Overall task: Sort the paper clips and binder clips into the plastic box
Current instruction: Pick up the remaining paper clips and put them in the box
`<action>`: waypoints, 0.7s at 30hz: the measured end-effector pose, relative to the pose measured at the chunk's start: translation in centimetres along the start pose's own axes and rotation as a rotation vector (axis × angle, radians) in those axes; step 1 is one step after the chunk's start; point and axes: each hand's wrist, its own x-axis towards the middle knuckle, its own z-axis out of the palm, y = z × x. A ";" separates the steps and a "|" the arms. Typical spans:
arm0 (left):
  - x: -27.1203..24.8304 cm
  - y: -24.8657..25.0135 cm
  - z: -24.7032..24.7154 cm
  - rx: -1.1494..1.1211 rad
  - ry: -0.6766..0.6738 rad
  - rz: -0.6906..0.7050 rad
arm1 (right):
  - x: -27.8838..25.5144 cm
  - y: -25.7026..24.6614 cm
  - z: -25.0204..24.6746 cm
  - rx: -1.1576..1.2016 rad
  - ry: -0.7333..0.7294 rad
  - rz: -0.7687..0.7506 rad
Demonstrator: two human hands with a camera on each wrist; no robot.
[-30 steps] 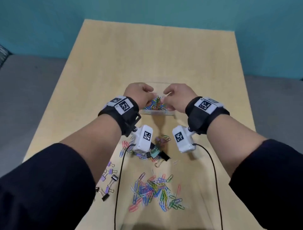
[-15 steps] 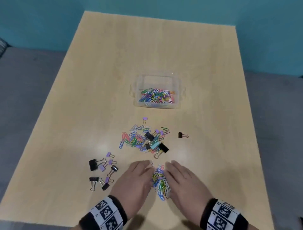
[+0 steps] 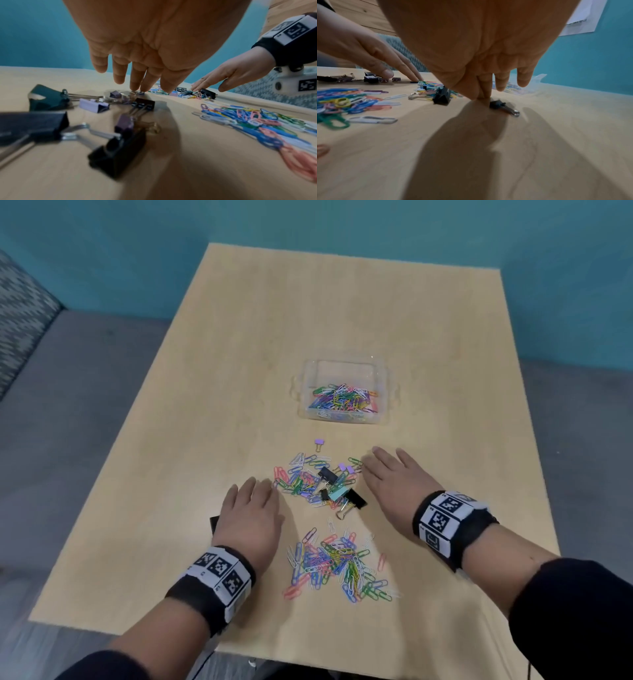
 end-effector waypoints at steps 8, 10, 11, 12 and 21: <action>-1.1 -0.2 0.1 0.054 -0.021 -0.009 | -0.8 -0.7 0.9 -0.015 0.023 -0.014; -1.3 -0.2 0.1 0.067 -0.044 -0.008 | -0.5 -0.6 0.6 -0.030 0.031 -0.039; -1.4 -0.3 0.2 0.060 -0.046 -0.011 | -0.3 -0.5 0.4 -0.033 0.033 -0.047; -1.5 -0.3 0.2 0.056 -0.047 -0.013 | -0.1 -0.5 0.2 -0.030 0.035 -0.054; 0.1 -1.2 -0.1 0.080 0.003 0.113 | -0.5 -0.9 0.4 -0.059 0.000 0.010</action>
